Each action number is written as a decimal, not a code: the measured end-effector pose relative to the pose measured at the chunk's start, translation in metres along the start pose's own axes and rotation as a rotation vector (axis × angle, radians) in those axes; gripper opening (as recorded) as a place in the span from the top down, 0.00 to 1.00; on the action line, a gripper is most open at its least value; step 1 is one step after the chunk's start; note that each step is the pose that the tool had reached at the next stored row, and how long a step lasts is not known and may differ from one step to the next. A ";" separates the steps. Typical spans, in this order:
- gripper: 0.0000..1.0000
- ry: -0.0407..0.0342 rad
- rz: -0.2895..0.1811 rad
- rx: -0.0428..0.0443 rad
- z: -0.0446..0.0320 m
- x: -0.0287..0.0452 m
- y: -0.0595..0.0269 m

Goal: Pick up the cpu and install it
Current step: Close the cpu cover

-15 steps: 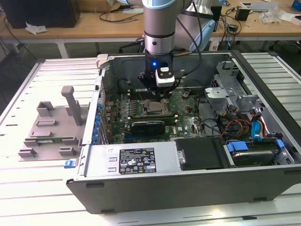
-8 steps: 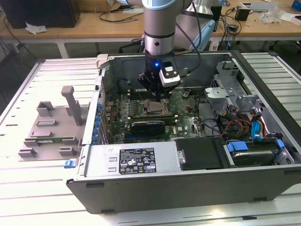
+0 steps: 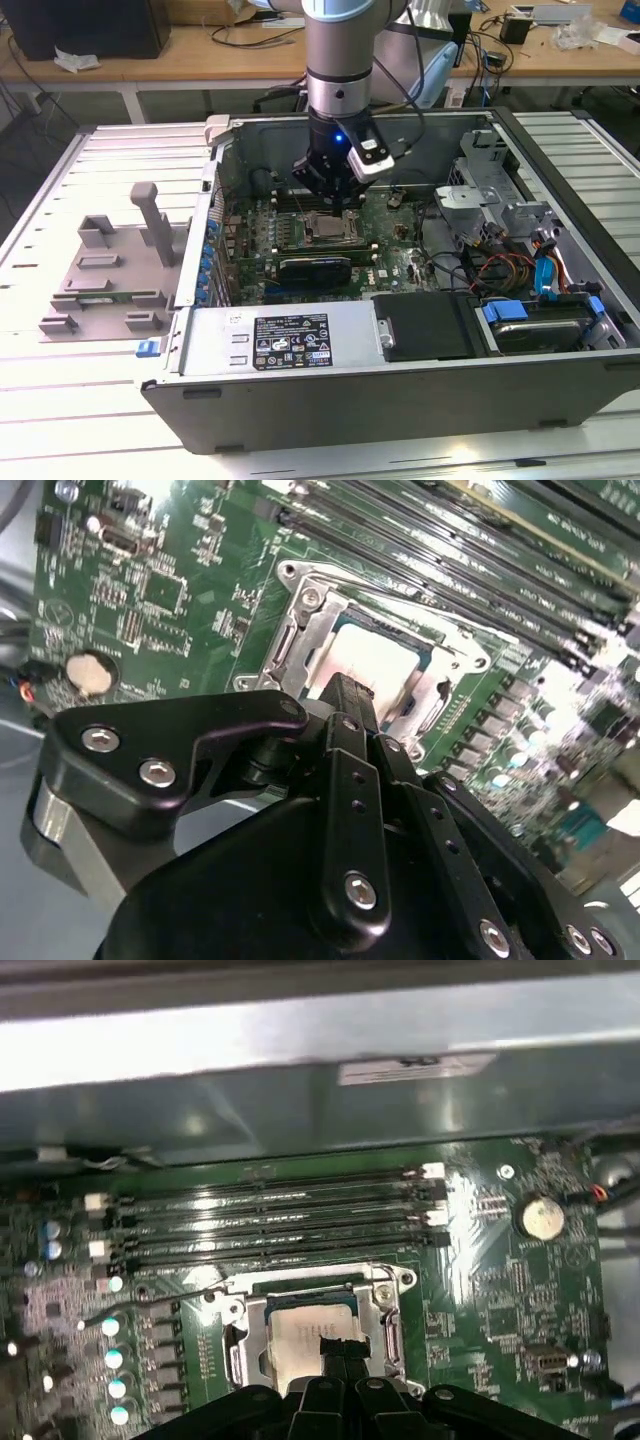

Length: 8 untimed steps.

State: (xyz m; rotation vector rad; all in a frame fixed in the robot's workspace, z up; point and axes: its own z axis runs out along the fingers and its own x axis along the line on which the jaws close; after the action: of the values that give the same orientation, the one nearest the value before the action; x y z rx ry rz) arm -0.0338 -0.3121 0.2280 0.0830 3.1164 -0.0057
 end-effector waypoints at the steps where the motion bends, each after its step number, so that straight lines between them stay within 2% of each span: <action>1: 0.89 -0.0001 -0.019 -0.0003 0.0001 0.0000 0.0000; 6: 0.89 -0.0004 -0.133 0.0009 0.0007 0.0000 0.0000; 8: 0.89 -0.0005 -0.142 0.0010 0.0007 0.0000 0.0000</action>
State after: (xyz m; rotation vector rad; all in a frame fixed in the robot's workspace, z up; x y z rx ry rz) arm -0.0338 -0.3121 0.2273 -0.1380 3.1143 -0.0098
